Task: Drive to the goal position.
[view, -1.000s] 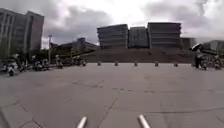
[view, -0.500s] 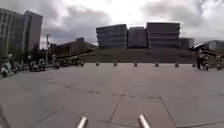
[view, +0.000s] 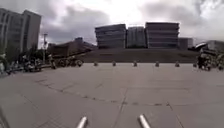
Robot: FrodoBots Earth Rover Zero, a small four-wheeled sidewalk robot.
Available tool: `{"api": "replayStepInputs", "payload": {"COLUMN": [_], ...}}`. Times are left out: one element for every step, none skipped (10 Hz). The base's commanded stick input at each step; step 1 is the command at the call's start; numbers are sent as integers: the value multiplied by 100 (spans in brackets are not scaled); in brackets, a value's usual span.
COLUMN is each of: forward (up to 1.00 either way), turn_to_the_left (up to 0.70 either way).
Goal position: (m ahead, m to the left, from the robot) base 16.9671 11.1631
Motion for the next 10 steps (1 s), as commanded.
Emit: {"api": "replayStepInputs", "payload": {"forward": [70, 70, 70, 70, 70, 70, 70, 70, 70, 70], "turn_to_the_left": [0, 0, 0, 0, 0, 0, 0, 0, 0, 0]}}
